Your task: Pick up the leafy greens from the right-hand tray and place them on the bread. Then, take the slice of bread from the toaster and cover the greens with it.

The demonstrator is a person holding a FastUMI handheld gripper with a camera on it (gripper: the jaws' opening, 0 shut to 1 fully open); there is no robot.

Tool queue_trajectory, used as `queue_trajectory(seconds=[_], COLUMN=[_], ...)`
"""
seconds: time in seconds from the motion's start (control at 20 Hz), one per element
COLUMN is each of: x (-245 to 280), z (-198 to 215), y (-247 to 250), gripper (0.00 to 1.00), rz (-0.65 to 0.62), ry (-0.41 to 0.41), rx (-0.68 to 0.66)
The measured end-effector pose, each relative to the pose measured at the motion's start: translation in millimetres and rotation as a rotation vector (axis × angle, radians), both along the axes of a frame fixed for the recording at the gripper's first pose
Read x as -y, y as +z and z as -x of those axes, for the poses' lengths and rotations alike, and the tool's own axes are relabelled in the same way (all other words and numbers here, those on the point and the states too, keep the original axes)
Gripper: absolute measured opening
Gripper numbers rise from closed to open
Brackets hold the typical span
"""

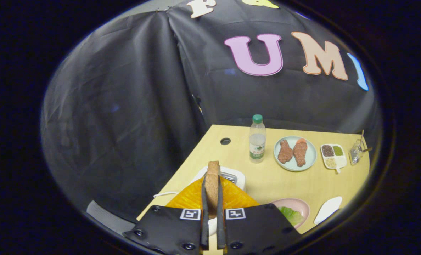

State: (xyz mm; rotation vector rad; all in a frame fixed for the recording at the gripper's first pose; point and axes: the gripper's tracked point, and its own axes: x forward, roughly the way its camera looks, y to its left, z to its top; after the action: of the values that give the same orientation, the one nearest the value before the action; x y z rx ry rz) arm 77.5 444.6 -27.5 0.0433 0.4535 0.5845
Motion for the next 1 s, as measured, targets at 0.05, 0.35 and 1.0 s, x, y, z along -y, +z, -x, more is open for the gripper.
queue_trajectory(seconds=[0.05,0.35,1.0], x=[3.9,65.9,175.8], z=[2.3,-0.6,-7.6], y=[11.3,48.7,-102.3], gripper=[0.11,0.11,0.11], rz=[-0.027,-0.112,-0.436], ry=[-0.002,-0.049,-0.077], rx=[0.004,0.074,-0.252])
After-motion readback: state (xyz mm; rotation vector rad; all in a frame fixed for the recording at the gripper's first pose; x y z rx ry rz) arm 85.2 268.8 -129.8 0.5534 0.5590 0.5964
